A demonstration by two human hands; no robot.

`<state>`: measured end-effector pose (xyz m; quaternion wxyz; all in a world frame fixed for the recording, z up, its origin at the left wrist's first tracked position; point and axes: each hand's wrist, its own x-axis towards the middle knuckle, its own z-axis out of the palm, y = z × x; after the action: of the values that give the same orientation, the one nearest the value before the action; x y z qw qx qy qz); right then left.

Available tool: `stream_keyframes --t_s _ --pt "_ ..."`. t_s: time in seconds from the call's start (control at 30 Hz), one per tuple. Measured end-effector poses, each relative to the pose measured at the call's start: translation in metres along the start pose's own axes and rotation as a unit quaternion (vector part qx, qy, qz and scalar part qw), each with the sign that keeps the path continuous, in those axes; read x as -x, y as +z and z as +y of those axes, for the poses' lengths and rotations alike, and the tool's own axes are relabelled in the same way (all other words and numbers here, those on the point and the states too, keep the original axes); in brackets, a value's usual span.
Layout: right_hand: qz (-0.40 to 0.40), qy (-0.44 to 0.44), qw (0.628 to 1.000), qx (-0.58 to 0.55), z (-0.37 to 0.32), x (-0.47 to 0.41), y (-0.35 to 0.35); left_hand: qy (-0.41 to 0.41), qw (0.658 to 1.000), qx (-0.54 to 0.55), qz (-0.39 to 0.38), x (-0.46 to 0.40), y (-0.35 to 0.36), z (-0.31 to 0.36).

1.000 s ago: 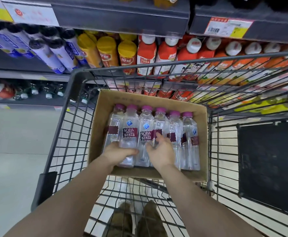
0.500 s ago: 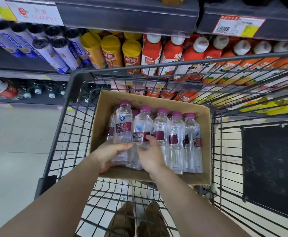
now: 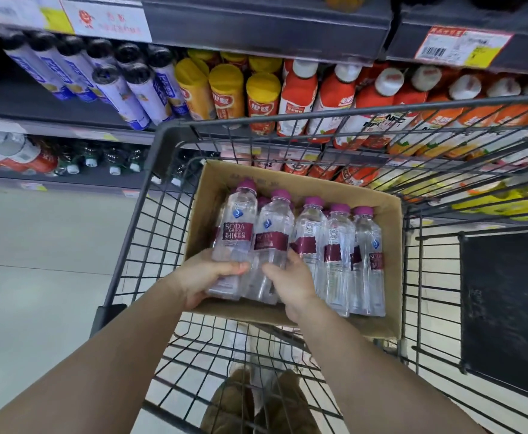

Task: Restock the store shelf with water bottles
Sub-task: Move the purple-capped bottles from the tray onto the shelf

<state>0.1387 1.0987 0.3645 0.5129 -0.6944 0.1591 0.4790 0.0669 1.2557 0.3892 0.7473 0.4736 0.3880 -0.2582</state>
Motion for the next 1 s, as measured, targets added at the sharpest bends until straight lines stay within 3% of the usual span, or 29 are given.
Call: stream_keyframes --t_s 0.2,0.3,0.4,0.5,0.67,0.73,0.93,1.0 --pt "-0.096 0.011 0.988 -0.117 -0.022 0.042 -0.022 0.042 0.999 -0.018 0.019 0.055 0.01 0.016" --pt "-0.168 -0.007 0.975 -0.145 -0.044 0.081 -0.028 0.085 0.993 -0.033 0.071 0.104 0.024 0.026" --pt "-0.226 -0.005 0.965 -0.135 -0.063 0.113 -0.019 0.146 0.98 -0.037 0.133 0.143 0.037 0.038" --pt "-0.303 -0.058 0.946 -0.095 -0.104 0.164 0.004 0.223 0.96 -0.008 0.167 0.213 0.04 0.062" --pt "-0.4 -0.191 0.896 0.032 -0.187 0.255 0.066 0.335 0.924 -0.003 0.181 0.327 0.004 0.114" --pt "-0.402 -0.244 0.877 0.093 -0.213 0.287 0.103 0.379 0.904 -0.01 0.198 0.376 -0.018 0.124" --pt "-0.381 -0.367 0.844 0.095 -0.249 0.363 0.251 0.425 0.888 0.007 0.176 0.496 -0.125 0.127" --pt "-0.382 -0.385 0.836 0.083 -0.25 0.38 0.307 0.467 0.867 0.009 0.174 0.529 -0.168 0.123"
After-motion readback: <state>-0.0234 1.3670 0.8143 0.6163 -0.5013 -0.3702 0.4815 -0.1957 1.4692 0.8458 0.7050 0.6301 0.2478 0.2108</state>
